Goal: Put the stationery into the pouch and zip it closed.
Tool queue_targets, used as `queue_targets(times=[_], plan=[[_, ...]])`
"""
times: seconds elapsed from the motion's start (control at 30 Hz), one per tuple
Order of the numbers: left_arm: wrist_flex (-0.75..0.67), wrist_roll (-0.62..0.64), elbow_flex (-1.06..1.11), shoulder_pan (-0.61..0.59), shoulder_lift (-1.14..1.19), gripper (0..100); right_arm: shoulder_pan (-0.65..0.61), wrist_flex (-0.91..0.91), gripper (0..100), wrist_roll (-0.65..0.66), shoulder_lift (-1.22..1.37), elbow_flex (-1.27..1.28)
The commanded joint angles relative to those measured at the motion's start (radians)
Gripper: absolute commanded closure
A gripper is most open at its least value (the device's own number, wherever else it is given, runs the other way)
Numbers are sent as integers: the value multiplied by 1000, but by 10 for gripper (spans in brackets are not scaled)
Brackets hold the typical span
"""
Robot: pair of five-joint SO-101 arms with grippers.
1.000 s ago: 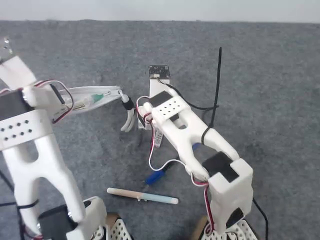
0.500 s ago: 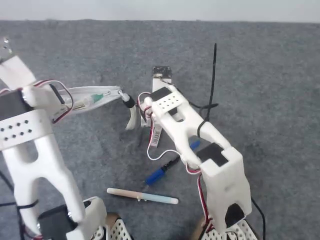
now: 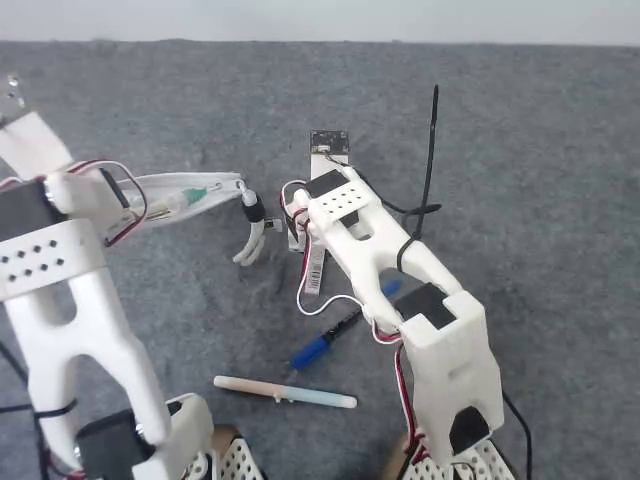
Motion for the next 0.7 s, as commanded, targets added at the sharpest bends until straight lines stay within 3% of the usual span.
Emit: queue_targets(times=[0.0,0.67], plan=[[-18,21,-41,-6,-6,989,-1,45,992,15,-65,-49],[-17,21,-41,-6,-5,989,-48,306,992,17,-414,-44]])
